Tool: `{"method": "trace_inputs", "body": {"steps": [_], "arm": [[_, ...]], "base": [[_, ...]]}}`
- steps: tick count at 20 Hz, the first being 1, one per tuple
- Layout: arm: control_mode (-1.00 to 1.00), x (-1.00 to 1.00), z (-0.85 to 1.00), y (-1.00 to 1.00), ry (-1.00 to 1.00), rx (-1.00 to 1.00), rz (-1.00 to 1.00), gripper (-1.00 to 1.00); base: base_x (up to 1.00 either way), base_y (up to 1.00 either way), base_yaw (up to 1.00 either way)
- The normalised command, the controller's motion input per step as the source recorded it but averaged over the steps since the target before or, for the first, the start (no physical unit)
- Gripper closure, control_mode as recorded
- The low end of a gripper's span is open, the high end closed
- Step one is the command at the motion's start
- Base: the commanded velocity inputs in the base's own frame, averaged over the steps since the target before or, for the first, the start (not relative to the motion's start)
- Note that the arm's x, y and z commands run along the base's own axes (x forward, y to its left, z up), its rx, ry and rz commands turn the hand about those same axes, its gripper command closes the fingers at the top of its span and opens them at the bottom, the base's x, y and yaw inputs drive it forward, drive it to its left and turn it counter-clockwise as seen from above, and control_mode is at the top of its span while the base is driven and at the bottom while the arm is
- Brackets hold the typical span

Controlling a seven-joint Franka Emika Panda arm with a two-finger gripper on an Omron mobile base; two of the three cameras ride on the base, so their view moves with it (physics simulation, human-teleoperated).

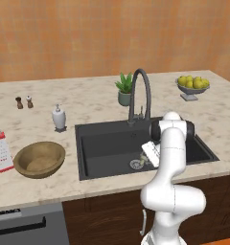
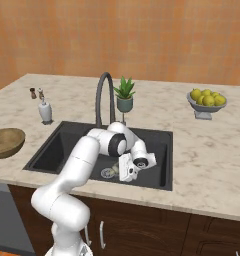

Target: Pick the mushroom from the sink and place it in the bowl. Then pick the bowl and place it in the microwave. Then close the microwave door and press the start button.

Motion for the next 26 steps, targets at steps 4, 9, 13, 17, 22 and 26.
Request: {"method": "trace_inputs", "body": {"steps": [4, 9, 13, 17, 22, 26], "arm": [[-1.0, -0.09, 0.0, 0.0, 0.0, 0.0, 0.0, 1.0], [-1.0, -0.42, 0.68, 0.02, -0.02, 0.04, -0.01, 1.0], [-1.0, -0.59, 1.0, 0.08, -0.07, 0.0, 0.0, 1.0], [-1.0, -0.53, 1.0, 0.23, -0.08, 0.0, 0.0, 1.0], [-1.0, -0.67, 1.0, 0.04, -0.11, 0.0, 0.0, 1.0], [-1.0, -0.85, 1.0, 0.0, -0.12, 0.0, 0.0, 1.0]], "base": [[0.0, 0.0, 0.0], [0.0, 0.0, 0.0], [0.0, 0.0, 0.0], [0.0, 0.0, 0.0], [0.0, 0.0, 0.0], [0.0, 0.0, 0.0]]}}
